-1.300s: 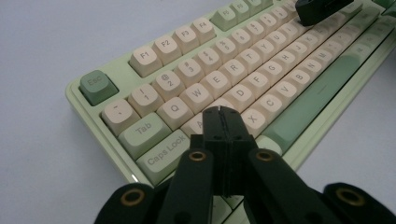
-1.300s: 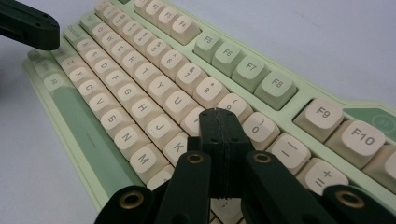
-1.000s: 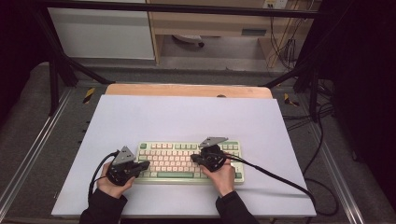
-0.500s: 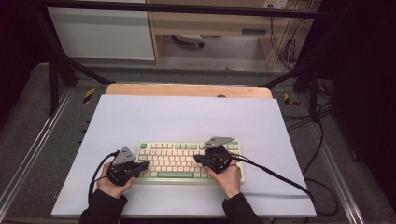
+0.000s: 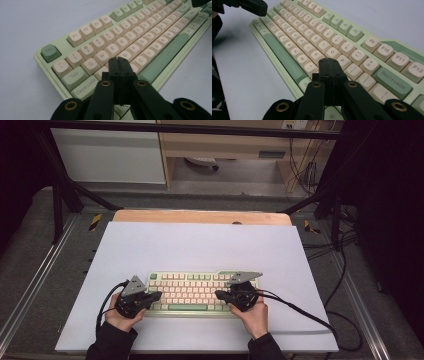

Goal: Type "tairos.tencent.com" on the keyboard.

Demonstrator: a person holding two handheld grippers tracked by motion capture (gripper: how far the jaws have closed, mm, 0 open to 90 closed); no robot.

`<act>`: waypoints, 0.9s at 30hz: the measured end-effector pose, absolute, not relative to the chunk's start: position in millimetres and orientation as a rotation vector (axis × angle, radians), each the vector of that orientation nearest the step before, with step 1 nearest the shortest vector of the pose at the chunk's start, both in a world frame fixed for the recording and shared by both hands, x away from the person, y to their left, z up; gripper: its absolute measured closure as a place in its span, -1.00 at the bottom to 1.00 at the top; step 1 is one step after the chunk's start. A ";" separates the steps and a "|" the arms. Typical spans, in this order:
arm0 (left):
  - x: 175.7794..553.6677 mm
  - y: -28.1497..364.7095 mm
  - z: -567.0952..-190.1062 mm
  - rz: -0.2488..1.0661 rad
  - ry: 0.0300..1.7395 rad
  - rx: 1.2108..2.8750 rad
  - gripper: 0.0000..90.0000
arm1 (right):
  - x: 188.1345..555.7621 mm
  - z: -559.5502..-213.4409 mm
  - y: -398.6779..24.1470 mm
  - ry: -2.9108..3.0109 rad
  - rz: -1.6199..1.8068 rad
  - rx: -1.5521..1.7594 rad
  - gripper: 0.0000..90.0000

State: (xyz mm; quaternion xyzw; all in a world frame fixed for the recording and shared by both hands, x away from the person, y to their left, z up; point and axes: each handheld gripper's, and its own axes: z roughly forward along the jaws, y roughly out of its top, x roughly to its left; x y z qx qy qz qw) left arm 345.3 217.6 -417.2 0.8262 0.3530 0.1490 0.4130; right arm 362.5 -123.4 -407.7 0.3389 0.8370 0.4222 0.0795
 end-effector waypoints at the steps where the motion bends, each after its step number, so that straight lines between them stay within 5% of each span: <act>1: 345.9 216.6 -416.6 0.376 0.885 2.082 1.00 | 362.0 -408.2 -124.5 2.503 1.263 1.011 1.00; 27: 362.9 191.7 -424.6 0.389 0.883 2.138 1.00 | 353.1 -413.0 -132.0 2.509 1.271 1.013 1.00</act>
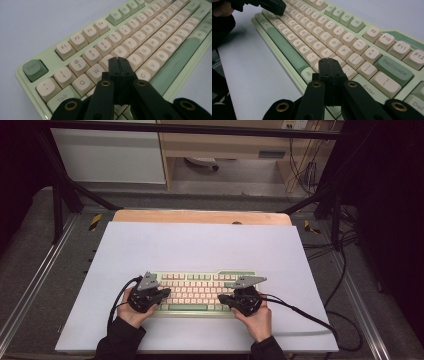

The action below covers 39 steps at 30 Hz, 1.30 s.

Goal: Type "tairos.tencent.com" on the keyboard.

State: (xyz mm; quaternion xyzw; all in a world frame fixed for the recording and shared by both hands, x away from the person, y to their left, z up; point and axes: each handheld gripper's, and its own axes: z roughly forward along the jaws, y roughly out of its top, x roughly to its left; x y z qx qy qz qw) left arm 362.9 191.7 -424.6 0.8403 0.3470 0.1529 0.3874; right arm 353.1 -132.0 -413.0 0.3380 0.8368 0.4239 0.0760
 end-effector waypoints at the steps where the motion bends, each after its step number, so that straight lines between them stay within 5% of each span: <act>1: 363.1 192.2 -425.2 0.389 0.885 2.139 1.00 | 353.1 -413.0 -132.0 2.509 1.271 1.012 1.00; 39: 352.8 203.8 -421.6 0.382 0.871 2.109 1.00 | 355.5 -414.7 -128.5 2.504 1.310 1.032 1.00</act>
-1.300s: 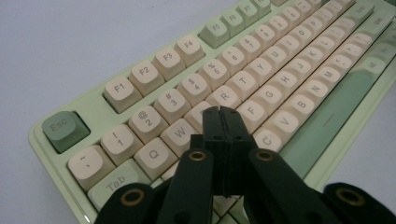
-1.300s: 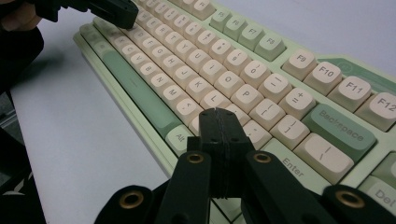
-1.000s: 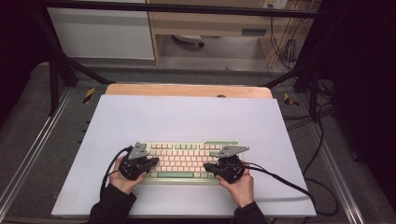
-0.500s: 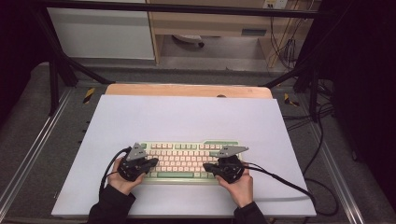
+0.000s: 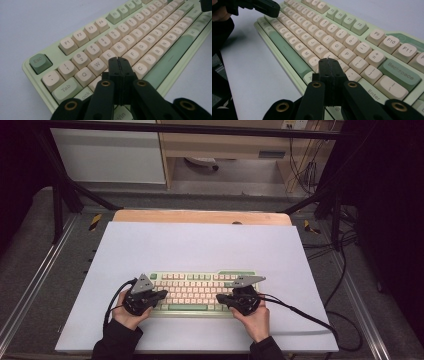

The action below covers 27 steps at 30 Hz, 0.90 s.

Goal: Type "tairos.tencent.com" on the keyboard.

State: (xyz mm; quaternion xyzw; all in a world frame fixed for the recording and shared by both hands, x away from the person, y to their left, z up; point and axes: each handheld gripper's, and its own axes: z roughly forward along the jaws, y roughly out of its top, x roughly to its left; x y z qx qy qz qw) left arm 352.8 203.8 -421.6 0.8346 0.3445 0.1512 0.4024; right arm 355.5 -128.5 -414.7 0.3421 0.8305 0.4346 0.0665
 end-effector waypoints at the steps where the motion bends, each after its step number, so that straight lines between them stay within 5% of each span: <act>1: 352.3 204.4 -421.6 0.385 0.872 2.107 1.00 | 355.5 -414.3 -128.2 2.504 1.316 1.041 1.00; 27: 349.0 210.3 -421.5 0.368 0.881 2.099 1.00 | 361.5 -427.4 -108.5 2.543 1.270 1.034 1.00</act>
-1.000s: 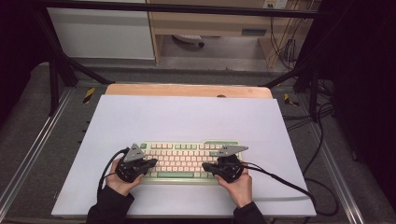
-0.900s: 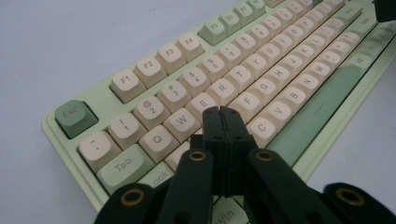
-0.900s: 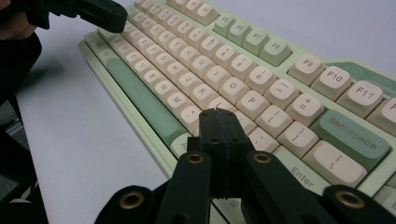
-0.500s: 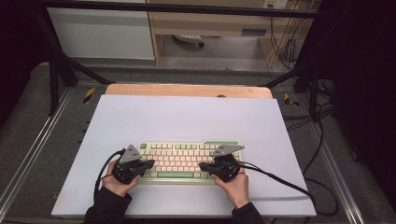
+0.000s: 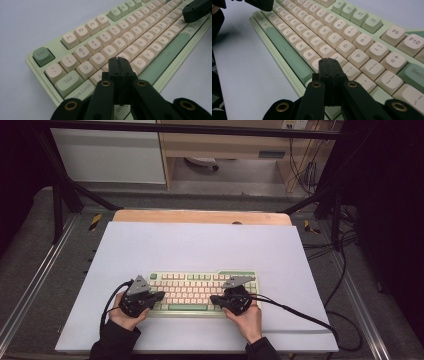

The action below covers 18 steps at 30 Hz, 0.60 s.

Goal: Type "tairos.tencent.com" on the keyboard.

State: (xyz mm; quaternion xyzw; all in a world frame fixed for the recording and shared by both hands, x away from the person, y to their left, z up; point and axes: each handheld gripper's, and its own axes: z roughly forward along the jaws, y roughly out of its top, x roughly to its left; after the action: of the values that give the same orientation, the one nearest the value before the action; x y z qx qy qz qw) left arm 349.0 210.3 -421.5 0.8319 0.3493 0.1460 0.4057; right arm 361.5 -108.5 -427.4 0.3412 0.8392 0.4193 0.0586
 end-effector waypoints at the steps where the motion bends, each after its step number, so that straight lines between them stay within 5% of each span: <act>1: 349.0 210.3 -421.6 0.369 0.882 2.098 1.00 | 362.1 -428.4 -108.0 2.540 1.270 1.027 1.00; 18: 349.6 209.0 -422.3 0.368 0.879 2.104 1.00 | 362.6 -431.4 -107.0 2.547 1.250 1.017 1.00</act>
State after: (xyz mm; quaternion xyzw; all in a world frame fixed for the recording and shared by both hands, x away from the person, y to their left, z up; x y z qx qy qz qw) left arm 349.6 209.0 -422.3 0.8334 0.3480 0.1456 0.4040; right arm 362.6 -107.0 -431.4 0.3368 0.8433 0.4140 0.0637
